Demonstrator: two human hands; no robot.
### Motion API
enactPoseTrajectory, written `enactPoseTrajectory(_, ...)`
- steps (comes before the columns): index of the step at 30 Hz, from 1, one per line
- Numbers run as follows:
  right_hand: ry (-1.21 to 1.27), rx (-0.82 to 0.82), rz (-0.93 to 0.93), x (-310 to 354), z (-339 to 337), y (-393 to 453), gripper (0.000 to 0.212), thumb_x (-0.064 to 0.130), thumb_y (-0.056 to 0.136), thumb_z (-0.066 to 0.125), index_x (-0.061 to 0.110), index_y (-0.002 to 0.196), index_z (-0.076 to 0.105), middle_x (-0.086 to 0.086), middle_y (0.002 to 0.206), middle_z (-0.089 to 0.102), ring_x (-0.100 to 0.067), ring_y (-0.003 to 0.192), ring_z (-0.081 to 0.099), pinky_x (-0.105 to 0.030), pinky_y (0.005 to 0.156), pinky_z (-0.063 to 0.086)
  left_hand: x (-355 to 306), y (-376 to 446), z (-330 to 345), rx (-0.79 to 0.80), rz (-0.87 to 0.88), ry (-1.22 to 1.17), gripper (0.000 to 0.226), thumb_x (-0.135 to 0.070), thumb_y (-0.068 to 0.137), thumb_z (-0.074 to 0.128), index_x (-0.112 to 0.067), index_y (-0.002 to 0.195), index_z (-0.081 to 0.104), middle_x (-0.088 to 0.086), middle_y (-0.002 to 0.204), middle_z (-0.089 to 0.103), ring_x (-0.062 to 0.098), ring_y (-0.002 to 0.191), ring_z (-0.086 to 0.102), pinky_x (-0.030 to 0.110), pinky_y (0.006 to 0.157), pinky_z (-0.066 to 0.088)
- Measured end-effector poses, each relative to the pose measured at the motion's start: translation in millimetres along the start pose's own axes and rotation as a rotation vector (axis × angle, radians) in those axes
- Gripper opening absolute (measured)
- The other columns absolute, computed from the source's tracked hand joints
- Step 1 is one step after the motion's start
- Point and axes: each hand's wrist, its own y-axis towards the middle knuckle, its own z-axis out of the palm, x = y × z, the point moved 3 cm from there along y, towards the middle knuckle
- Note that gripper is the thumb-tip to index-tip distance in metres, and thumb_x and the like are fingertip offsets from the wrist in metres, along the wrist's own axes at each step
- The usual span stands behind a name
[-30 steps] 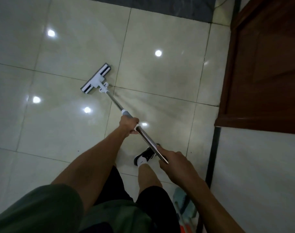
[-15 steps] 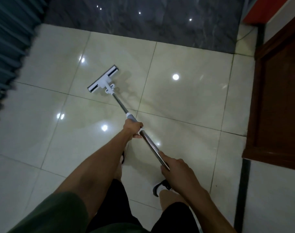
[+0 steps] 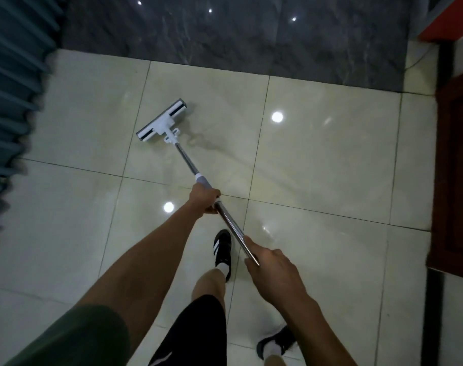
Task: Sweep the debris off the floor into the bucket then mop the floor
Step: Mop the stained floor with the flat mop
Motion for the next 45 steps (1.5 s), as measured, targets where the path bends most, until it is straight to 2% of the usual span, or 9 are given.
enactPoseTrajectory(8, -0.019, 0.019, 0.12, 16.9, 10.2, 4.6, 0.06, 0.029, 0.103, 0.045, 0.045, 0.153, 0.016, 0.004, 0.081, 0.058, -0.009, 0.064, 0.051, -0.019, 0.05, 0.036, -6.4, 12.8, -0.7, 0.075, -0.018, 0.032, 0.024, -0.007, 0.09, 0.07, -0.006, 0.084, 0.046, 0.018, 0.081, 0.061, 0.028, 0.06, 0.067, 0.036, 0.042, 0.057)
enactPoseTrajectory(12, 0.068, 0.02, 0.205, -2.2, 30.5, -28.4, 0.057, 0.035, 0.103, 0.042, 0.048, 0.152, 0.016, 0.004, 0.083, 0.051, -0.01, 0.065, 0.047, -0.025, 0.056, 0.037, 19.4, -1.8, 25.1, 0.111, -0.047, 0.161, 0.02, -0.008, 0.092, 0.068, -0.005, 0.086, 0.049, 0.02, 0.082, 0.063, 0.03, 0.06, 0.068, 0.044, 0.054, 0.062)
enactPoseTrajectory(14, 0.123, 0.032, 0.244, -16.5, 48.8, -51.9, 0.057, 0.038, 0.103, 0.041, 0.05, 0.152, 0.013, 0.001, 0.088, 0.053, -0.017, 0.075, 0.051, -0.03, 0.064, 0.042, 40.5, -14.9, 40.6, 0.126, -0.052, 0.223, 0.016, -0.007, 0.093, 0.064, 0.001, 0.1, 0.053, 0.024, 0.095, 0.066, 0.034, 0.069, 0.071, 0.045, 0.058, 0.062)
enactPoseTrajectory(18, 0.221, 0.045, 0.287, -58.4, 84.4, -109.4, 0.058, 0.037, 0.102, 0.04, 0.051, 0.15, 0.013, 0.001, 0.089, 0.056, -0.019, 0.08, 0.056, -0.034, 0.073, 0.052, 90.8, -46.7, 79.3, 0.161, -0.008, 0.396, 0.023, -0.011, 0.095, 0.056, 0.0, 0.115, 0.052, 0.02, 0.109, 0.066, 0.032, 0.079, 0.071, 0.034, 0.047, 0.059)
enactPoseTrajectory(24, 0.272, 0.049, 0.287, -143.5, 135.0, -220.8, 0.056, 0.038, 0.103, 0.039, 0.055, 0.15, 0.013, 0.0, 0.097, 0.058, -0.021, 0.092, 0.06, -0.037, 0.085, 0.053, 192.2, -120.0, 155.7, 0.179, -0.051, 0.394, 0.019, -0.011, 0.098, 0.053, -0.001, 0.113, 0.047, 0.016, 0.091, 0.062, 0.024, 0.062, 0.064, 0.024, 0.036, 0.048)
enactPoseTrajectory(30, 0.221, 0.094, 0.308, -246.7, 170.2, -350.3, 0.056, 0.034, 0.104, 0.041, 0.054, 0.15, 0.017, -0.004, 0.109, 0.062, -0.021, 0.095, 0.061, -0.032, 0.075, 0.047, 301.6, -218.3, 252.6, 0.21, 0.026, 0.394, 0.033, -0.009, 0.095, 0.057, 0.003, 0.124, 0.046, 0.02, 0.101, 0.062, 0.026, 0.068, 0.066, 0.027, 0.038, 0.051)
enactPoseTrajectory(33, 0.221, 0.075, 0.314, -284.1, 175.9, -403.9, 0.056, 0.033, 0.103, 0.041, 0.053, 0.151, 0.019, -0.002, 0.114, 0.061, -0.02, 0.098, 0.061, -0.034, 0.082, 0.049, 333.0, -266.0, 289.7, 0.262, 0.054, 0.429, 0.032, -0.009, 0.092, 0.056, -0.009, 0.124, 0.049, 0.02, 0.12, 0.063, 0.033, 0.088, 0.071, 0.036, 0.051, 0.06)
enactPoseTrajectory(40, 0.217, 0.037, 0.312, -323.6, 183.0, -478.3, 0.053, 0.03, 0.105, 0.039, 0.046, 0.153, 0.023, -0.002, 0.116, 0.063, -0.018, 0.096, 0.061, -0.03, 0.079, 0.048, 376.3, -330.0, 328.3, 0.284, 0.01, 0.373, 0.033, -0.007, 0.096, 0.06, 0.005, 0.122, 0.045, 0.028, 0.101, 0.066, 0.03, 0.06, 0.067, 0.035, 0.039, 0.054)
enactPoseTrajectory(45, 0.162, 0.022, 0.282, -325.5, 175.4, -496.6, 0.056, 0.029, 0.103, 0.042, 0.043, 0.154, 0.023, -0.003, 0.112, 0.062, -0.019, 0.095, 0.061, -0.033, 0.08, 0.051, 383.1, -353.1, 325.1, 0.27, 0.008, 0.262, 0.019, -0.005, 0.093, 0.065, -0.002, 0.099, 0.047, 0.024, 0.093, 0.064, 0.029, 0.061, 0.068, 0.047, 0.054, 0.061)
